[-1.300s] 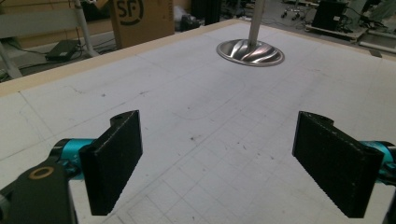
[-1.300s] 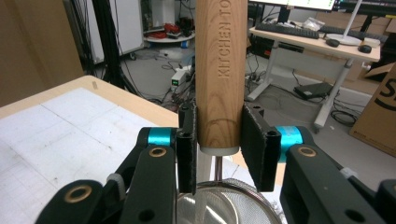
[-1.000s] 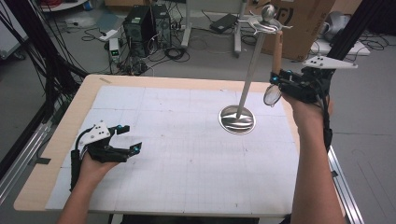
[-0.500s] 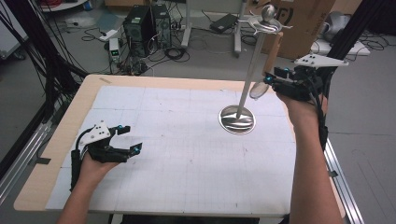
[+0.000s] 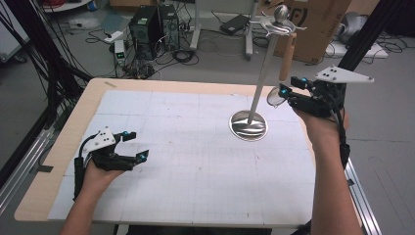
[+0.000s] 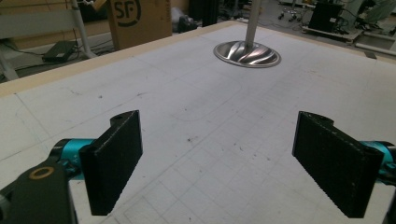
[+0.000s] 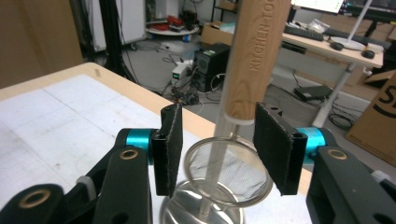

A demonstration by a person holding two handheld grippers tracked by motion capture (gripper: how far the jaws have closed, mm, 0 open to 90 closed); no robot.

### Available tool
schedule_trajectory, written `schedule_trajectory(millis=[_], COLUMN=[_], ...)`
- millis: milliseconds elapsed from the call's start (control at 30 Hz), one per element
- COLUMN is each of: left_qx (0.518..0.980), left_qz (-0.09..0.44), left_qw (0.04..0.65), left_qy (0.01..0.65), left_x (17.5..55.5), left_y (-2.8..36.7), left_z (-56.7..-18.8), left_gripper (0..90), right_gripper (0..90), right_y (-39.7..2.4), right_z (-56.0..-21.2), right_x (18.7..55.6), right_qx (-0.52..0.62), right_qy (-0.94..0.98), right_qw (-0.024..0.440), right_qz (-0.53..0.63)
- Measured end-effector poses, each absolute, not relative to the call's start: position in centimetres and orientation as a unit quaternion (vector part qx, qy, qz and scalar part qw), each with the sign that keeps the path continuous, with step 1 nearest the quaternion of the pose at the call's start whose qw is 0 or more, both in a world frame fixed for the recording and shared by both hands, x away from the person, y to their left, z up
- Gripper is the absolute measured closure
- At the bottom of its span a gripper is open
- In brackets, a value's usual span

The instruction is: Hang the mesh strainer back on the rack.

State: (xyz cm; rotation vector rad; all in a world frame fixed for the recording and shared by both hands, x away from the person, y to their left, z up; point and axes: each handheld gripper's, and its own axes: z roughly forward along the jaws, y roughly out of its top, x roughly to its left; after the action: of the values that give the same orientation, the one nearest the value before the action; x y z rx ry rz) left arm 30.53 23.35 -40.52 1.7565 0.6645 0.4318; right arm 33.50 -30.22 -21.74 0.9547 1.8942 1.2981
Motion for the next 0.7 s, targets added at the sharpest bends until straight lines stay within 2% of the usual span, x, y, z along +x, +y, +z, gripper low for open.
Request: schedule_trajectory(millis=[300, 700], left_qx=[0.749, 0.750], left_qz=[0.185, 0.185], left_qw=[0.569, 0.568], left_qy=[0.283, 0.284], left_x=[30.5, 30.5], left_y=[23.3, 23.4], left_z=[-40.5, -40.5], left_gripper=[16.6, 16.5], right_gripper=[47.8, 41.3], right_y=[-29.7, -29.5], right_z=[-22.7, -26.6], right_x=[31.6, 30.8], right_qx=[0.338, 0.322], right_qy=[0.726, 0.740], right_qw=[0.310, 0.285], right_qz=[0.513, 0.517])
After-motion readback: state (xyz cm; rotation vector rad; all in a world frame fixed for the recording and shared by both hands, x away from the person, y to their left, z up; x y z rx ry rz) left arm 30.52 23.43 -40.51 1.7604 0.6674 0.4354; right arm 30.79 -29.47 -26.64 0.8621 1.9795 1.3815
